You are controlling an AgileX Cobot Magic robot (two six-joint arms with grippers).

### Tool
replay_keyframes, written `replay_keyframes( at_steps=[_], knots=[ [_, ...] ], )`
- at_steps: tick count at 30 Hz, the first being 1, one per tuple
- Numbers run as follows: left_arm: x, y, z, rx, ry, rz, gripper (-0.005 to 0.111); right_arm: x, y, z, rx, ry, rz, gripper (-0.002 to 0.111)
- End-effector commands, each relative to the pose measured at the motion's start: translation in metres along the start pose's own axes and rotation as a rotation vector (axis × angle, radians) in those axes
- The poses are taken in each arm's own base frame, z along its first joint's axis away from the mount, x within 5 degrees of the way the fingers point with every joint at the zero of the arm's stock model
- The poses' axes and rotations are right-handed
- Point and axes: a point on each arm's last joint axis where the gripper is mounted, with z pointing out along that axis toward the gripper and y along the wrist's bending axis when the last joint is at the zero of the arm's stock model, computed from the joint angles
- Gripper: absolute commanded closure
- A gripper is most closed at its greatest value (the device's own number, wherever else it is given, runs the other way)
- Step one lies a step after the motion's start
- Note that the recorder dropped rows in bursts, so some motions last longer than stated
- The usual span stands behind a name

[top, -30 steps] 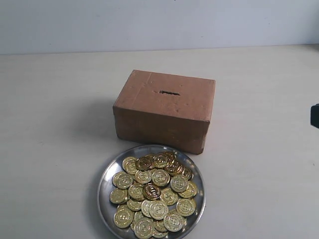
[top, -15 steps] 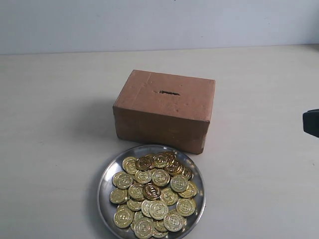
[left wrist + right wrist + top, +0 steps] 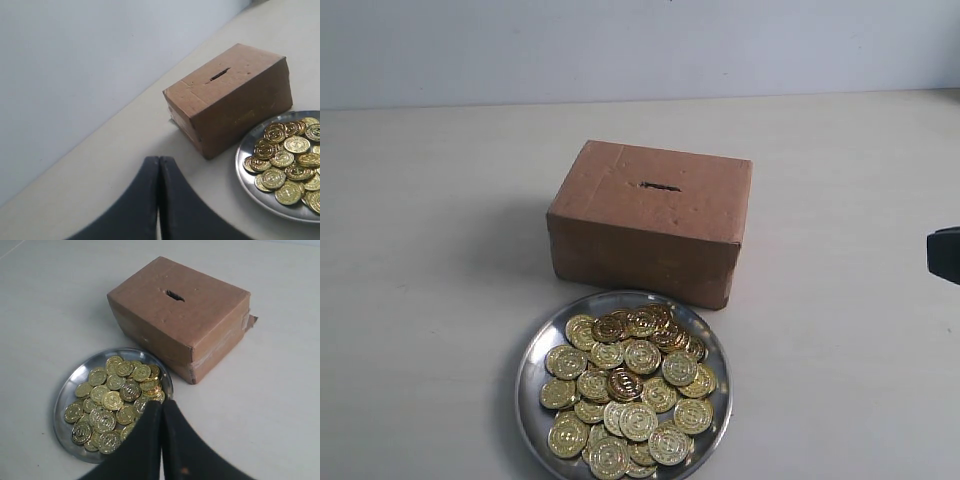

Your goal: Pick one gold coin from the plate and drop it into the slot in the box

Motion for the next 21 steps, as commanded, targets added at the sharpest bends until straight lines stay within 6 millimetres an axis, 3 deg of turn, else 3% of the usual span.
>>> replay_keyframes(
  at_steps=[1,6,17,21],
  knots=[
    [-0.001,0.0,0.0,-0.011,-0.029,-0.003,0.107,-0.002,-0.001,0.001,0.007,0.013,-0.015,0.108],
    [-0.001,0.001,0.0,-0.012,-0.03,-0.003,0.107,-0.009,-0.006,0.017,0.013,0.089,0.002,0.108],
    [0.001,-0.001,0.001,-0.008,-0.022,-0.004,0.107,-0.05,-0.021,0.075,-0.009,0.307,-0.011,0.108],
    [0.001,-0.001,0.001,-0.008,-0.022,-0.004,0.107,-0.048,-0.008,0.098,-0.12,0.451,-0.126,0.108]
  ],
)
